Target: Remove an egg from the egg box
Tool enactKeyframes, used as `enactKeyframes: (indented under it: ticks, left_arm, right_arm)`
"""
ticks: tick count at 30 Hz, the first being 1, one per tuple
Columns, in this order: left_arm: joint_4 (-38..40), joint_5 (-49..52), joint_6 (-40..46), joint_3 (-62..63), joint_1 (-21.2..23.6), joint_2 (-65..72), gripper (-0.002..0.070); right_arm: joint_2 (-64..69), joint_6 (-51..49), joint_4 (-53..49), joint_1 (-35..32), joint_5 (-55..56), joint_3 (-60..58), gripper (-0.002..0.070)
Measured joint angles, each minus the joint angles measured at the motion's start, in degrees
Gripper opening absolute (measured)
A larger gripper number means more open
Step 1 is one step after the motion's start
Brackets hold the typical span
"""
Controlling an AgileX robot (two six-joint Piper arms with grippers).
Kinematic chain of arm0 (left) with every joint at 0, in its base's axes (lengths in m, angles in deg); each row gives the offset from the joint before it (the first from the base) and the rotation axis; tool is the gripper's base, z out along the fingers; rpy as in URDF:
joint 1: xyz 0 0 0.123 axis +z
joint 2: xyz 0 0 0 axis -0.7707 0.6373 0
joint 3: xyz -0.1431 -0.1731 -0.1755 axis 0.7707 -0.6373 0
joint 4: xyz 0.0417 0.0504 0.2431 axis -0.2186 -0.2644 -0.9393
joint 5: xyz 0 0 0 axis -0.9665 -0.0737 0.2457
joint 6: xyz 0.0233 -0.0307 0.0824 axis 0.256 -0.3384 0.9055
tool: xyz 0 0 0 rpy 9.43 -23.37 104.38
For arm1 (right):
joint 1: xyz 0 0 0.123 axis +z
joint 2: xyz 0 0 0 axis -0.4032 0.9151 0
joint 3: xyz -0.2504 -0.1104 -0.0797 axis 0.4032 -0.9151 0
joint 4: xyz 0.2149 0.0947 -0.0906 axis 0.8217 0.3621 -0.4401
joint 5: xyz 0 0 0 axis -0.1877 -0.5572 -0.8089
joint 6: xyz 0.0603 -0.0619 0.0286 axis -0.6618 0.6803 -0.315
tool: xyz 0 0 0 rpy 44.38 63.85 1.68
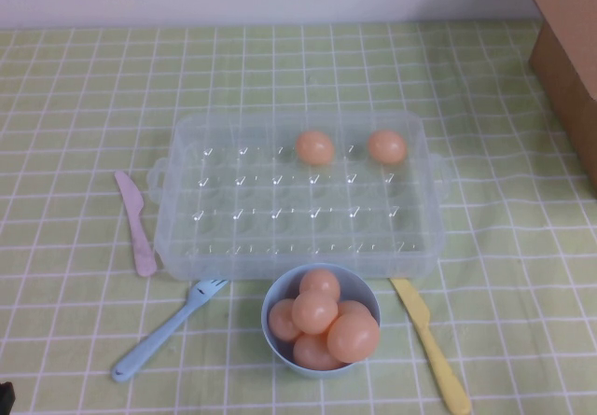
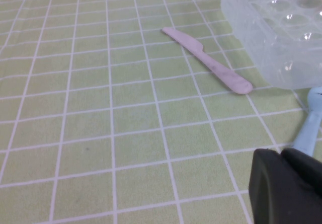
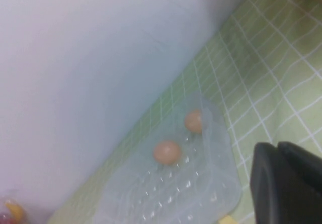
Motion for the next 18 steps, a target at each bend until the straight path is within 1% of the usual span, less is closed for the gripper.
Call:
enactKeyframes:
  ticks: [3,7,9,13,16,18]
  left_arm:
    - [0.0,0.0,0.0,0.0,0.0,0.0,-0.0005]
    - [0.0,0.0,0.0,0.0,0.0,0.0,-0.0004]
    - [0.0,0.0,0.0,0.0,0.0,0.0,-0.0004]
    - [0.0,0.0,0.0,0.0,0.0,0.0,-0.0004]
    - [0.0,0.0,0.0,0.0,0.0,0.0,-0.0004]
    - [0.0,0.0,0.0,0.0,0.0,0.0,-0.0004]
  right_arm:
    - [0.0,4.8,-0.7,0.0,-3.5,1.0,-0.0017]
    - [3.4,8.4,-8.8,0.0,-11.5,8.9,-0.0017]
    - [8.3,8.8,-14.6,0.0,-16.2,14.0,-0.0017]
    - [22.5,9.4,-26.3,0.0,-26.3,26.2,-0.0017]
    - [31.5,9.6,-29.3,0.0,-29.7,33.2,-0.0017]
    - [36.4,9.6,-29.2,0.0,-29.4,36.1,-0.0017]
